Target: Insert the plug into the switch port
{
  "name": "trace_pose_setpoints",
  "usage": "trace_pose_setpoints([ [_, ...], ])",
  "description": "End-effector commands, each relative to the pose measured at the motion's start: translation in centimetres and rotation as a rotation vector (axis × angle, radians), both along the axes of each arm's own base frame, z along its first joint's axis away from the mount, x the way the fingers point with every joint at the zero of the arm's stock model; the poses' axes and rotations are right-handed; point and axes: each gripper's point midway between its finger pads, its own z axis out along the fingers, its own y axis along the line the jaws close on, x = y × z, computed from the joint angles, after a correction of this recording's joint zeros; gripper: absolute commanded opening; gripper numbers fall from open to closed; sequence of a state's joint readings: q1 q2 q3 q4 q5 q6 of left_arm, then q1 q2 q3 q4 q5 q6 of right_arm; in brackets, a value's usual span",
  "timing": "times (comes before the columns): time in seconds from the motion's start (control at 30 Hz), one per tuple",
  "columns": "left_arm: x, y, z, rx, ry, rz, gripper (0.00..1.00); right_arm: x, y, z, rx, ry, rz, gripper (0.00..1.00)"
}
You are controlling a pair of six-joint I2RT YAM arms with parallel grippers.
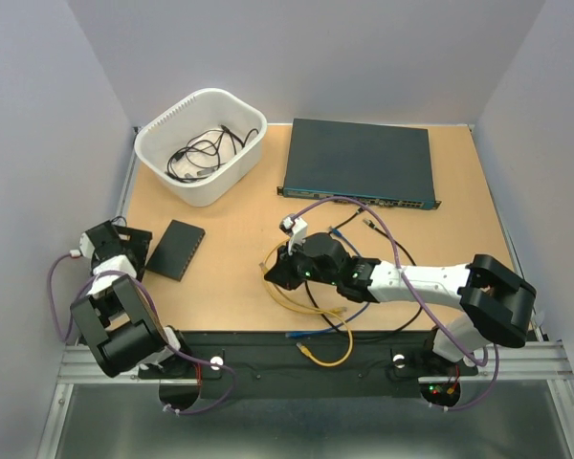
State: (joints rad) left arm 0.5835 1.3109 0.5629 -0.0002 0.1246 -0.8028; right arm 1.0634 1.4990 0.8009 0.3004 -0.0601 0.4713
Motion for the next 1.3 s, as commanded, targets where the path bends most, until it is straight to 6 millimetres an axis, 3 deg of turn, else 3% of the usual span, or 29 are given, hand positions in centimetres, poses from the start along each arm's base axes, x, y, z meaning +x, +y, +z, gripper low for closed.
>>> trace_pose_setpoints([
  [0.0,1.2,-4.2,-1.2,-0.069,-0.038,-0.067,0.94,0.0,0.1,0.6,0.029,-0.013,-0.026,0.0],
  [0.03,1.9,-6.2,-1.2,-0.094,-0.053,-0.099,0.94,0.1,0.1,0.7,0.029,-0.017,-0.031,0.0],
  [0.23,4.7,-11.3,-1.1,-0.115,-0.104,-0.238,0.94,0.8,-1.2,0.3,-0.006,-0.035,-0.091,0.01],
  [0.4,6.6,-16.2,-0.7,-0.099,-0.205,-0.492,0.94,1.2,-1.7,-0.7,-0.044,-0.036,-0.119,0.01],
  [0.67,7.0,-14.1,0.0,0.103,-0.212,-0.524,0.95,3.3,-1.6,-2.8,-0.162,-0.062,-0.184,0.0],
  [0.93,9.6,-12.9,2.1,0.238,-0.273,-0.563,0.95,7.2,-0.2,-3.5,-0.262,-0.132,-0.261,0.0],
  [1.03,10.4,-13.5,1.9,0.257,-0.277,-0.612,0.94,8.5,0.9,-3.9,-0.288,-0.142,-0.264,0.0],
  [1.23,12.1,-17.8,1.8,0.297,-0.297,-0.816,0.86,10.6,2.6,-5.9,-0.331,-0.136,-0.263,0.0],
  [1.27,12.0,-19.6,1.8,0.296,-0.303,-0.868,0.86,10.8,2.6,-6.0,-0.334,-0.136,-0.267,0.01],
])
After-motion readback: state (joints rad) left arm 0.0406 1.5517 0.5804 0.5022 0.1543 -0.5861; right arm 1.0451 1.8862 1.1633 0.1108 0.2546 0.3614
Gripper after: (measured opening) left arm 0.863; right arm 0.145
